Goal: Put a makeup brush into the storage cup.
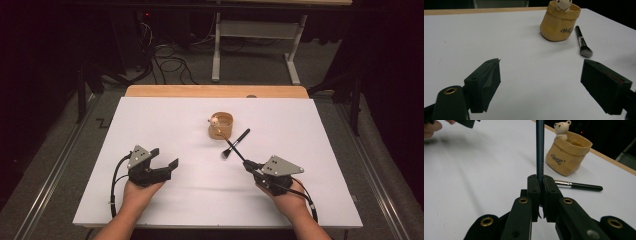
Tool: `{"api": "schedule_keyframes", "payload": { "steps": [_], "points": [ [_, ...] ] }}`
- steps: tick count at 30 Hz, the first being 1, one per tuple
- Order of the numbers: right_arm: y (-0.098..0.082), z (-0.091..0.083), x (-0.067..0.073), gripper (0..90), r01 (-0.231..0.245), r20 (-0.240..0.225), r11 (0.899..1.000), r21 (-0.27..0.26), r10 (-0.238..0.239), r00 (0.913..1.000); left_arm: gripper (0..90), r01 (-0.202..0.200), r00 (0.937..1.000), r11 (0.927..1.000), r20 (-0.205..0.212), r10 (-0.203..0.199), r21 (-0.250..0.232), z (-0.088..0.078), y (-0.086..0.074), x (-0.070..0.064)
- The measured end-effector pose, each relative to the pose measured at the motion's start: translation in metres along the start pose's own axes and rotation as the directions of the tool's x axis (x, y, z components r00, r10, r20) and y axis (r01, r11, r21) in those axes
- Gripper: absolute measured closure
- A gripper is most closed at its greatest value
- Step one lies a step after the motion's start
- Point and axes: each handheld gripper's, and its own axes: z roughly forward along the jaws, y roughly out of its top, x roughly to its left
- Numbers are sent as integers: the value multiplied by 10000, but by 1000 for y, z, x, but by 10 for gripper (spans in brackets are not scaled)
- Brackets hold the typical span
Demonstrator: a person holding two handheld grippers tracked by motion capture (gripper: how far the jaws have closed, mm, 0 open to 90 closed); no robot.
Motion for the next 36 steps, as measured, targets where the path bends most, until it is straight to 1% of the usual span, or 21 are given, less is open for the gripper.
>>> {"api": "schedule_keyframes", "payload": {
  "steps": [1, 6, 8, 9, 12, 13, 15, 17, 19, 21, 22, 23, 24, 25, 27, 28, 31, 33, 34, 35, 36],
  "points": [
    [0, -1, -1, 868, -183, 14, 9998, -31, 183, 9998, 167, -29, 10000, 10000, 3, 29, 8, 0, 0, 0],
    [-2, -8, -10, 869, -667, 29, 9973, -315, 668, 9978, 167, -43, 10000, 10000, 61, 44, -33, 0, -1, -1],
    [-3, -9, -12, 869, -645, 55, 9969, -451, 648, 9979, 168, -54, 9999, 10000, 109, 55, -46, 0, -1, -1],
    [-2, -10, -13, 869, -744, 56, 9961, -477, 747, 9972, 168, -55, 9999, 10000, 148, 55, -64, 0, -1, -1],
    [-2, -10, -12, 868, -669, -18, 9958, -625, 669, 9978, 168, 37, 9995, 9998, 322, -30, -193, -1, 0, -2],
    [-2, -10, -12, 869, -731, -86, 9950, -687, 727, 9973, 172, 74, 9992, 9997, 396, -65, -224, -2, 0, -2],
    [-1, -9, -11, 869, -705, -190, 9946, -765, 693, 9974, 173, 113, 9984, 9995, 566, -97, -293, -2, 1, -3],
    [-1, -9, -9, 869, -777, -276, 9935, -836, 756, 9968, 175, 116, 9978, 9994, 660, -94, -334, -3, 1, -4],
    [0, -8, -9, 869, -739, -337, 9932, -904, 711, 9969, 176, 144, 9970, 9993, 764, -117, -345, -2, 2, -6],
    [1, -8, -7, 869, -805, -381, 9920, -967, 772, 9963, 177, 88, 9966, 9993, 816, -59, -356, -3, 3, -8],
    [1, -8, -7, 869, -725, -383, 9929, -945, 692, 9969, 177, -27, 9964, 9994, 848, 56, -344, -4, 4, -9],
    [2, -8, -6, 869, -735, -440, 9917, -1055, 692, 9966, 177, -99, 9958, 9993, 906, 132, -372, -4, 5, -11],
    [2, -8, -5, 869, -764, -416, 9921, -993, 726, 9965, 177, -128, 9955, 9992, 937, 164, -391, -4, 6, -12],
    [3, -8, -4, 869, -747, -405, 9926, -962, 711, 9966, 176, -175, 9946, 9990, 1019, 217, -412, -5, 7, -14],
    [4, -7, -4, 869, -705, -432, 9913, -1113, 660, 9969, 175, -296, 9926, 9987, 1162, 343, -414, -5, 9, -17],
    [4, -7, -4, 869, -705, -436, 9910, -1138, 659, 9969, 173, -446, 9918, 9981, 1181, 493, -419, -5, 11, -18],
    [6, -6, -3, 869, -770, -458, 9894, -1227, 719, 9964, 171, -468, 9903, 9978, 1287, 524, -460, -5, 15, -20],
    [8, -5, -3, 869, -676, -480, 9892, -1300, 618, 9969, 168, -403, 9903, 9979, 1311, 466, -503, -5, 19, -20],
    [9, -5, -2, 869, -723, -493, 9890, -1294, 664, 9966, 168, -420, 9901, 9978, 1315, 486, -522, -6, 20, -20],
    [10, -4, -2, 869, -612, -512, 9886, -1378, 546, 9972, 169, -425, 9899, 9976, 1330, 496, -555, -6, 22, -21],
    [11, -4, -1, 869, -592, -499, 9898, -1294, 531, 9973, 168, -461, 9898, 9973, 1319, 532, -564, -7, 24, -21]
  ]
}}
